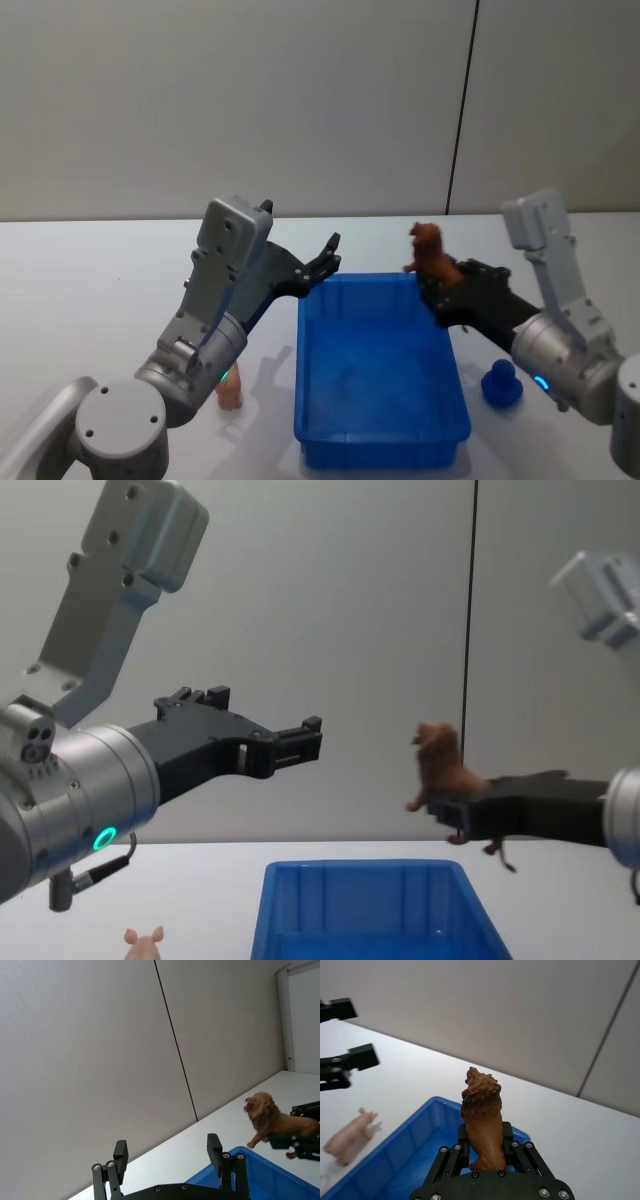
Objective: Pick up the two dolls from the table and place them into the box.
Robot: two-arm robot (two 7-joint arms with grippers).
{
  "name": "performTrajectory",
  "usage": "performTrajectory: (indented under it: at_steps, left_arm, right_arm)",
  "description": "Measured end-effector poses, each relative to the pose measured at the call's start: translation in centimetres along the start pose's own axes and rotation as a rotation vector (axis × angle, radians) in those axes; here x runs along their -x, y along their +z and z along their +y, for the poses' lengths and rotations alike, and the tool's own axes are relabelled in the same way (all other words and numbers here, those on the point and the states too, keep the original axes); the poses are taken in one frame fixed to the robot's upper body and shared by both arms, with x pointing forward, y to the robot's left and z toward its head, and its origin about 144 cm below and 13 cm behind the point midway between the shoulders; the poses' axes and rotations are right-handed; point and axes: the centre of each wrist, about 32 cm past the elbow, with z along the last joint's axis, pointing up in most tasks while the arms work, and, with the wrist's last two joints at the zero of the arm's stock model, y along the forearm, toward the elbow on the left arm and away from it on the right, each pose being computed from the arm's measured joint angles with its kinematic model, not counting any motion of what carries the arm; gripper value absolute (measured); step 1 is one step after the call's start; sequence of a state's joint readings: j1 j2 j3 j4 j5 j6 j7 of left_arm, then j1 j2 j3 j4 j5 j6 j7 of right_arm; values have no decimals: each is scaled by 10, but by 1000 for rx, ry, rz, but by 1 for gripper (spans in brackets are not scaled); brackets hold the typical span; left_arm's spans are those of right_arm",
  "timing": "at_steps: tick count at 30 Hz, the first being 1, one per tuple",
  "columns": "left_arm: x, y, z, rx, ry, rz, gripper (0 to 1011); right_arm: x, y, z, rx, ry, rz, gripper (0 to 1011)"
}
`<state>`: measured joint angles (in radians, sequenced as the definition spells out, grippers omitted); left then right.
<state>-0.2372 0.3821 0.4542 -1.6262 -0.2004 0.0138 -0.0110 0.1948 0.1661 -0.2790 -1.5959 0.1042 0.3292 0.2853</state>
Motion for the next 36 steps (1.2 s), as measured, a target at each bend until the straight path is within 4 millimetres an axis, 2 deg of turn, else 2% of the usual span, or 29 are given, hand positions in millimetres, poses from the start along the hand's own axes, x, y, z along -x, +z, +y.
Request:
performTrajectory:
  at_steps: [6,8,14,21,28,36]
  left_arm:
    - [0,0,0,0,0,0,1001]
    - [0,0,0,0,0,0,1001]
    - [0,0,0,0,0,0,1001]
    - [0,0,0,0,0,0,1001]
    - [0,0,0,0,0,0,1001]
    - [0,0,0,0,0,0,1001]
  right_arm:
    - [2,6,11,31,101,10,358]
    - [3,8,15,40,126,12,386]
    - [7,14,30,85,237,26,616]
    - [9,19,39,114,301,35,832]
    - [9,21,43,126,331,37,993]
    - [3,20,38,97,293,11,1001]
